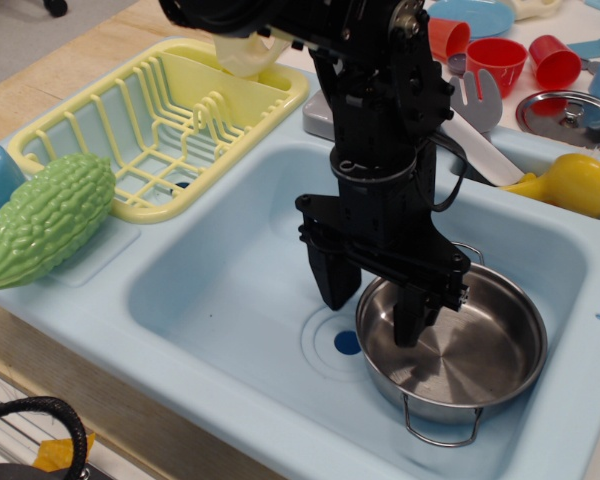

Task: Put pot or pan from sink into drying rack

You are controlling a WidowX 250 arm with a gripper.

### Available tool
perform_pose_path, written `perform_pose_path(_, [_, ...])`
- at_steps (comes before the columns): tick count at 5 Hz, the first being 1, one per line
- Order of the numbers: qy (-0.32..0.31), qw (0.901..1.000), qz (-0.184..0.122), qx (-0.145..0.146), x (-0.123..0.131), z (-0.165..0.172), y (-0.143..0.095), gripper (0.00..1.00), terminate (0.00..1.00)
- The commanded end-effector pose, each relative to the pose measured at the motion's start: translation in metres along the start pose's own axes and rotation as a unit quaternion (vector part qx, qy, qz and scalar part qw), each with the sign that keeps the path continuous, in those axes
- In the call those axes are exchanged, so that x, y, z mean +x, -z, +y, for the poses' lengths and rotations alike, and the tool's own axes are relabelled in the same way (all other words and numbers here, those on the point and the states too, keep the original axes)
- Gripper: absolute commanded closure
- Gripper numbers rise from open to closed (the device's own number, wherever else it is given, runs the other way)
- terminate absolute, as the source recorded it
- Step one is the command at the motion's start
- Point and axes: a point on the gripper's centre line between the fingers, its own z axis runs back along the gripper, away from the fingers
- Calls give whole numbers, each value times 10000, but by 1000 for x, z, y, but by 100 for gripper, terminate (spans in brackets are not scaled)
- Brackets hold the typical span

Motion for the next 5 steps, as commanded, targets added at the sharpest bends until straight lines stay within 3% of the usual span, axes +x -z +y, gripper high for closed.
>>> perform_pose_path(1, [-84, 9999, -90, -68, 5, 5, -1, 100, 0])
perform_pose_path(3, [-21, 9995, -41, -304, 6, 9, 4, 100, 0])
perform_pose_path(5, [-251, 9995, -116, 151, -3, 29, -34, 100, 0])
